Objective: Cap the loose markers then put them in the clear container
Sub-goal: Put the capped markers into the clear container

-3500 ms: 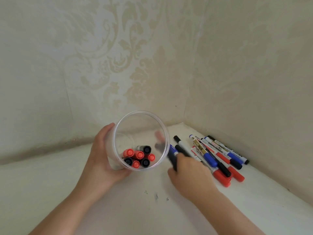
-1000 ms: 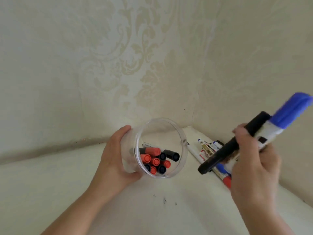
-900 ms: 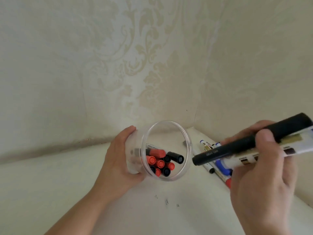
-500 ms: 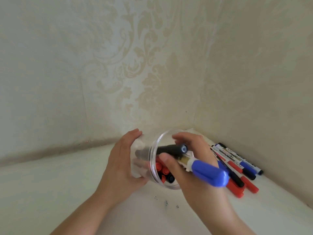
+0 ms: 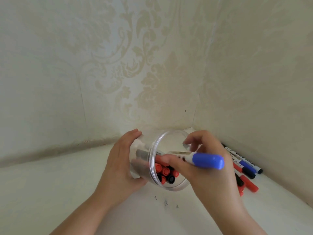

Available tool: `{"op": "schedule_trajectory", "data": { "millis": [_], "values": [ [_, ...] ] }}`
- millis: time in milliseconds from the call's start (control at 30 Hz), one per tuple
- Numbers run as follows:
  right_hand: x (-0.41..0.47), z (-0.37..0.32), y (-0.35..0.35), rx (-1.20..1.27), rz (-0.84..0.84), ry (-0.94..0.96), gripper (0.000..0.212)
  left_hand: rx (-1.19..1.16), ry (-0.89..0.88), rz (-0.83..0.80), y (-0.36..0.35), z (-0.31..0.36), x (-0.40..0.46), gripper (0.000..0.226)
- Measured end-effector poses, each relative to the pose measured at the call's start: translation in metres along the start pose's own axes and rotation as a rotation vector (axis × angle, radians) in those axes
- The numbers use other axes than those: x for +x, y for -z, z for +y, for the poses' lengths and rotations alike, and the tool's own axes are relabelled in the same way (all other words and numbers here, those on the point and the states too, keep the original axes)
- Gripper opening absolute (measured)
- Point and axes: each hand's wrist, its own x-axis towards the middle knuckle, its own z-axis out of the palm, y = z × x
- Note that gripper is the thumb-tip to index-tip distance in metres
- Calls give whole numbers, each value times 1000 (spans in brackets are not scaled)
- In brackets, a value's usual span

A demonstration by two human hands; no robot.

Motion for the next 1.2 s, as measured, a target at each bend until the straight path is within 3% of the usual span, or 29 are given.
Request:
{"op": "schedule_trajectory", "data": {
  "millis": [67,200,334,467,567,634,700,834,967,1134,1201],
  "values": [
    [2,-2,4,98,128,-44,47,-10,9,-14,0,-1,-1,106],
    [2,2,2,-19,266,153,42,-11,19,-27,1,1,-2,103],
    [0,9,-5,-301,146,376,39,68,-35,-38,-4,6,-3,115],
    [5,10,7,-163,206,369,30,20,24,-62,-4,8,-1,107],
    [11,16,15,-322,107,434,26,-2,59,-92,-8,7,4,108],
    [17,17,21,-375,-47,345,29,38,48,-85,-13,7,12,107],
    [27,17,35,-190,-124,170,23,59,56,-68,-19,8,22,106],
    [59,54,78,-108,99,-130,13,-91,150,32,-35,6,36,103],
    [66,111,85,-421,-289,-420,7,-174,194,147,-53,-1,37,100],
    [75,134,63,-788,-596,-453,43,-167,220,38,-62,-15,42,104],
    [78,135,56,-919,-670,-409,46,-249,303,-116,-60,-18,46,71]
  ]
}}
